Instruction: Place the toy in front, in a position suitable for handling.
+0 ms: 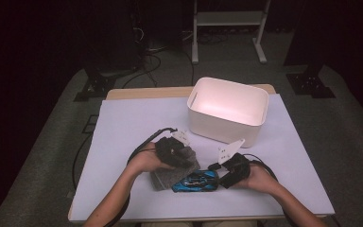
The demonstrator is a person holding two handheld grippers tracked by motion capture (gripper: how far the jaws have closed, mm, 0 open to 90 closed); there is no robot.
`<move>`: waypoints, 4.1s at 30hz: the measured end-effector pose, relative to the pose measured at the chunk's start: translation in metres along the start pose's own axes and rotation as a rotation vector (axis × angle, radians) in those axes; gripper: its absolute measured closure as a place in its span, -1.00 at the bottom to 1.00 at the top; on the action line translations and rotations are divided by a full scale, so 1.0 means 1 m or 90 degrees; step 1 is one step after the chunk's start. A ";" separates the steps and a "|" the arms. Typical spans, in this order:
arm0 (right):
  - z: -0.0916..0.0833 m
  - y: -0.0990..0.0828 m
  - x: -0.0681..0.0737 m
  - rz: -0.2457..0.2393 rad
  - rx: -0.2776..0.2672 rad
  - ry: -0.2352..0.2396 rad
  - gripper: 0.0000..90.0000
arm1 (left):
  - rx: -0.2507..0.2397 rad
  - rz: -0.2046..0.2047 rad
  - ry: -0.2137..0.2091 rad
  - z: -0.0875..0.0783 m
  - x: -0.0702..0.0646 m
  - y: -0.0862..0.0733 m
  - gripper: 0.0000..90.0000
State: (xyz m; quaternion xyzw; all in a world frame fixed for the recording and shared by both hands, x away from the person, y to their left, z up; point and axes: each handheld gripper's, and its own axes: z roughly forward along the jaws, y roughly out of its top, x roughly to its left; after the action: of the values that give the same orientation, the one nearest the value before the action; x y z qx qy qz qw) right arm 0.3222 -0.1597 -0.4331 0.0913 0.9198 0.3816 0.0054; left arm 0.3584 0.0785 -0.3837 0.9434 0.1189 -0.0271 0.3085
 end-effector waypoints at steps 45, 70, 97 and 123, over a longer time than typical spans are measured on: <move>0.012 -0.006 0.024 0.001 -0.007 0.120 0.23 | -0.020 0.061 -0.091 -0.011 -0.053 -0.014 0.77; 0.001 -0.015 0.007 -0.044 -0.028 0.017 0.21 | 0.008 0.081 0.018 -0.018 -0.039 -0.006 0.52; -0.006 -0.018 0.009 -0.032 -0.054 0.011 0.24 | -0.005 0.069 0.063 -0.031 -0.035 -0.034 0.78; -0.004 -0.016 0.011 -0.041 -0.055 0.006 0.25 | 0.044 0.181 0.042 0.007 -0.054 0.031 0.78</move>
State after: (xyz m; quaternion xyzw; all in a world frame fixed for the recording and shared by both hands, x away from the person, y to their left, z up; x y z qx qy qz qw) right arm 0.3084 -0.1715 -0.4404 0.0596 0.9050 0.4209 0.0170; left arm 0.3137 0.0386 -0.3650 0.9611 -0.0067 0.0434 0.2726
